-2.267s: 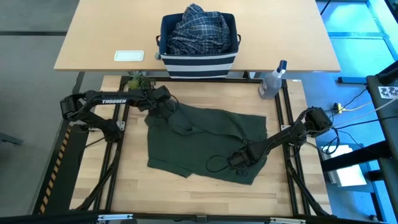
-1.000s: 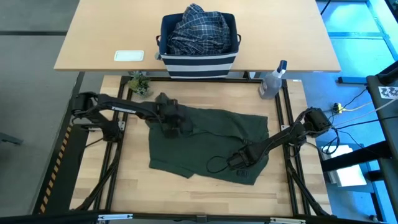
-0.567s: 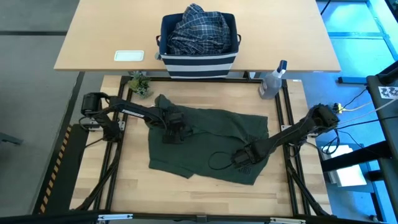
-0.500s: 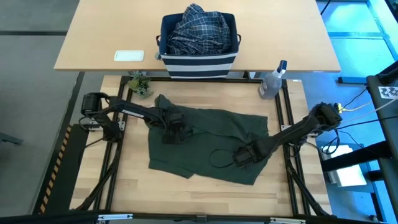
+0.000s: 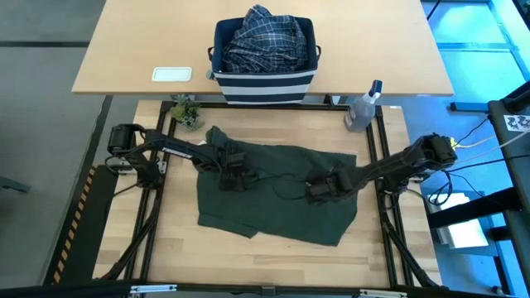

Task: Fold Laundry from Bin
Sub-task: Fold the green polo shirt

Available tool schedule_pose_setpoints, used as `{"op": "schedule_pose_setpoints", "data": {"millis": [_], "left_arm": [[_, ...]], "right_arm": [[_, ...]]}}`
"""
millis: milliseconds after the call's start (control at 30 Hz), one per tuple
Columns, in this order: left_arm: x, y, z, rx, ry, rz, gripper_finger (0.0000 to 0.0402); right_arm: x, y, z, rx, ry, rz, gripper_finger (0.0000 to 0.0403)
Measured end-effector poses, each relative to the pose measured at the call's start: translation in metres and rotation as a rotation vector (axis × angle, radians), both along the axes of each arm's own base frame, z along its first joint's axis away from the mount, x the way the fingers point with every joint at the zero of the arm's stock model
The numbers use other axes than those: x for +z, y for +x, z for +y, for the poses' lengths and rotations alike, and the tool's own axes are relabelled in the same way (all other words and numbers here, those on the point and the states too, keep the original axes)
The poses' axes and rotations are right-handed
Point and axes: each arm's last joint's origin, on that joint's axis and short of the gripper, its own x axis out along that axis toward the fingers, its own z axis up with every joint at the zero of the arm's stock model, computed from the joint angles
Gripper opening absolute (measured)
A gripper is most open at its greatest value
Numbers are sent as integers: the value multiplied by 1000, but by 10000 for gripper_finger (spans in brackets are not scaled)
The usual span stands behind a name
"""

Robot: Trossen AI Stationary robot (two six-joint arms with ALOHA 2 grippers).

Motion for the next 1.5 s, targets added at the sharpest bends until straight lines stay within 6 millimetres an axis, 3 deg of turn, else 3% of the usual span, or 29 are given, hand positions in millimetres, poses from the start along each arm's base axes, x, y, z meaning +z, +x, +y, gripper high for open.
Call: {"op": "schedule_pose_setpoints", "data": {"millis": [200,467,600,933,1367,1500], "left_arm": [[3,-1,2,8,4,29,109],[0,-12,14,56,3,133,109],[0,-18,22,87,19,179,109],[5,-24,36,153,93,196,109],[72,-45,28,160,159,-68,109],[87,-51,14,89,16,-166,109]], "right_arm": [[-19,3,-17,3,34,-26,1],[-57,-23,-26,-28,167,71,1],[-64,-32,-21,-48,197,92,1],[-60,-42,-14,-63,207,120,1],[-33,-48,-17,-51,216,-29,1],[-27,-46,-16,-41,238,-88,1]]}}
